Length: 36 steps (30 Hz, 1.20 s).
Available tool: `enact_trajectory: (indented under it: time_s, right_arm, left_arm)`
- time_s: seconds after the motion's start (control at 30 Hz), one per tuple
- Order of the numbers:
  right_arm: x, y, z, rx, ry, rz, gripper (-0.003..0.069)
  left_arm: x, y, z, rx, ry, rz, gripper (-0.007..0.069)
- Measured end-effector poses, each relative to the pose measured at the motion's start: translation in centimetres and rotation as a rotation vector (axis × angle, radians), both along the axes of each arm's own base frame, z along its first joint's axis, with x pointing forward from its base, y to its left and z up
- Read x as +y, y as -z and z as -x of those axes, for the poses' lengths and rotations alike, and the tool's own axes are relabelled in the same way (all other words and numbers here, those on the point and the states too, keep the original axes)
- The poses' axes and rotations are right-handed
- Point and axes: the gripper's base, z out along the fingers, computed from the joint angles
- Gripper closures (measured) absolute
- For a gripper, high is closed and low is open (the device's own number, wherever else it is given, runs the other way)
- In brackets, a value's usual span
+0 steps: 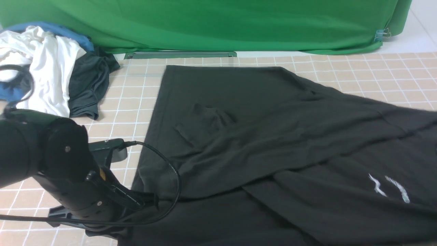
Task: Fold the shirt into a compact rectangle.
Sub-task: 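Grasp the near edge of the shirt at its hem and shoulder corners, then fold the black garment in half by bringing its near edge over to the far edge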
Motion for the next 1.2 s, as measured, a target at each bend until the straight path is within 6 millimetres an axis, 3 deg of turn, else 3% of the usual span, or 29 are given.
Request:
enact_trajectory:
  time_s: [0.2, 0.43, 0.57, 0.67, 0.83, 1.1, 1.2]
  right_arm:
    - [0.4, 0.9, 2.6, 0.043, 0.01, 0.011, 0.062]
    - [0.1, -0.5, 1.3, -0.005, 0.011, 0.026, 0.062]
    - [-0.5, -3.1, -0.9, -0.072, 0.017, 0.049, 0.062]
    - [-0.9, -3.9, -2.5, -0.088, 0.032, 0.053, 0.062]
    - [-1.5, -3.9, -4.9, -0.086, 0.047, 0.052, 0.062]
    - [-2.5, -4.1, -9.2, -0.12, 0.057, 0.058, 0.062]
    - [-3.0, -4.2, -11.2, -0.15, 0.059, 0.063, 0.062]
  left_arm:
    - [0.1, -0.1, 0.2, 0.011, 0.004, -0.008, 0.0606]
    - [-0.2, -1.8, -1.2, -0.049, -0.004, 0.015, 0.0606]
    - [0.6, -3.1, -2.7, -0.111, -0.097, 0.052, 0.0606]
    - [1.3, -3.8, -3.8, -0.148, -0.158, 0.094, 0.0606]
    - [1.4, -4.8, -6.2, -0.174, -0.193, 0.175, 0.0606]
    - [0.0, -5.2, -12.1, -0.207, -0.199, 0.22, 0.0606]
    - [-0.6, -6.2, -14.8, -0.244, -0.19, 0.235, 0.0606]
